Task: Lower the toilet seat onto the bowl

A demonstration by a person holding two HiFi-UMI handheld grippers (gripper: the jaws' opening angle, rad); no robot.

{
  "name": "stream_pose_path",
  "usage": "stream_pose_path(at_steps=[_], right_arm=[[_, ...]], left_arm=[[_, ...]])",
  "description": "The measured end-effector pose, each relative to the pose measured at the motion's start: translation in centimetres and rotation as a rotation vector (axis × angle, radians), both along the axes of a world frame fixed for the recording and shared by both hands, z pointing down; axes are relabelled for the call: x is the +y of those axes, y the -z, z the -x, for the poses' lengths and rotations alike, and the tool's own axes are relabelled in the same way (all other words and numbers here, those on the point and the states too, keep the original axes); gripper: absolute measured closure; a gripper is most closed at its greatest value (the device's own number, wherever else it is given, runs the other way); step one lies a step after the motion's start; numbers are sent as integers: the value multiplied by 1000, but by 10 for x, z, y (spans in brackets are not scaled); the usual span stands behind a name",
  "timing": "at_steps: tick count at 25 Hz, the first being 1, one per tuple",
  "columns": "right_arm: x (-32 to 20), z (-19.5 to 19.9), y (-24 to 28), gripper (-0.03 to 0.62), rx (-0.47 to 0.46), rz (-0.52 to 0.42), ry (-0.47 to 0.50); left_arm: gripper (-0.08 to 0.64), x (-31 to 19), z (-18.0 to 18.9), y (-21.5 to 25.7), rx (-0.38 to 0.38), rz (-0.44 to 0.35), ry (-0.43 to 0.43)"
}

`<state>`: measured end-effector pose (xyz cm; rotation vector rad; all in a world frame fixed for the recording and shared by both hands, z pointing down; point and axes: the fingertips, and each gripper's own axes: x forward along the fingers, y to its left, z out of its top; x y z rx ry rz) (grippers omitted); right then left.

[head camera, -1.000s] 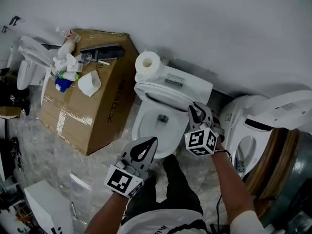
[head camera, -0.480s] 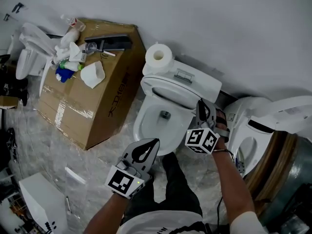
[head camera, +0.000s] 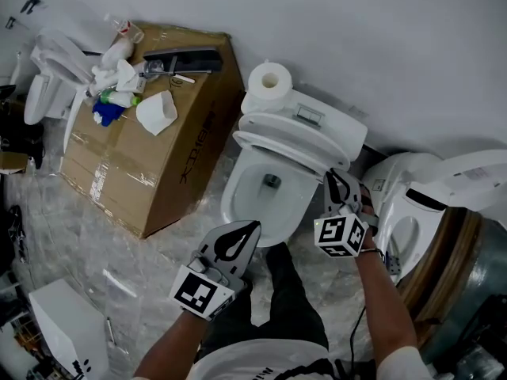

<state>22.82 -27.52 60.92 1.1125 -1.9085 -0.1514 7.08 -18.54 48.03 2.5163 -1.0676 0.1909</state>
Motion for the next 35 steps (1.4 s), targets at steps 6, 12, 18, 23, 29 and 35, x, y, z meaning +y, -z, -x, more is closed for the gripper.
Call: stream_pose_path(at_steps=[6,12,18,23,29,35], right_arm=[[42,19,-5,549,3,37,64],[94,41,-18,548,31,80,151],[132,65,-37,538,81,121,234],[159,82,-54,541,117,141,294],[214,106,-98,535,159,162,375],[251,124,-140,523,160,189,387]], left_arm=[[558,12,11,6,10,-4,-11],[558,29,25,8,10,-16,-19],[558,47,41,11,38,-27,-20],[558,67,62,-1,30,-6,-10],[558,93,88,-33,8,36,2],[558,113,106,-69,1,57,-16]])
